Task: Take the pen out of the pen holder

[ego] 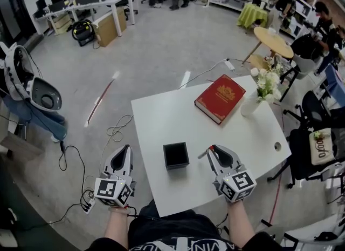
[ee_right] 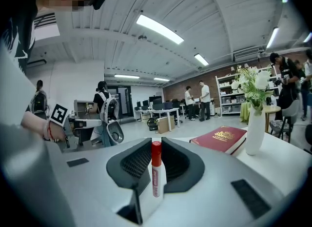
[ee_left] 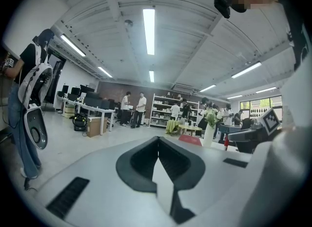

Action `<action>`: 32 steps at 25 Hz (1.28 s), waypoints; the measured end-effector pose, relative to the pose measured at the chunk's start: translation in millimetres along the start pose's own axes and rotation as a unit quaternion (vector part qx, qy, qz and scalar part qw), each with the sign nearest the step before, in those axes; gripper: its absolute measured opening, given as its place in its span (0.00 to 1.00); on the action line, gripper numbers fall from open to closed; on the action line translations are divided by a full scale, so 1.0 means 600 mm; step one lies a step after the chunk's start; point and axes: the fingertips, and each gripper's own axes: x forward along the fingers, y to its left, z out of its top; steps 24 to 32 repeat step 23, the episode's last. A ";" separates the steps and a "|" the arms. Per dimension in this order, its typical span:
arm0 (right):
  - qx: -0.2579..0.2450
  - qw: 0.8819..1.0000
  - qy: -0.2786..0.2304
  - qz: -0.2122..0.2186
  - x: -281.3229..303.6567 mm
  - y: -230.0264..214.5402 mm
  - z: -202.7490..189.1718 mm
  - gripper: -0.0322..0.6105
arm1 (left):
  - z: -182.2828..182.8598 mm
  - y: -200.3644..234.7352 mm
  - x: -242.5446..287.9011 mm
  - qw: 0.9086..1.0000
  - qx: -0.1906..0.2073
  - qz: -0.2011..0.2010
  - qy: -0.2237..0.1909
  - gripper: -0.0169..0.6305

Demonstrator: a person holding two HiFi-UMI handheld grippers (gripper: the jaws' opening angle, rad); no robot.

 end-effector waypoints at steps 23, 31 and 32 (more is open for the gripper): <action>0.012 1.000 -0.003 0.004 -0.004 0.006 -0.003 0.16 | 0.005 -0.003 -0.010 1.000 0.002 0.003 -0.002 0.03; 0.012 1.000 -0.003 0.004 -0.004 0.006 -0.003 0.16 | 0.005 -0.003 -0.010 1.000 0.002 0.003 -0.002 0.03; 0.012 1.000 -0.003 0.004 -0.004 0.006 -0.003 0.16 | 0.005 -0.003 -0.010 1.000 0.002 0.003 -0.002 0.03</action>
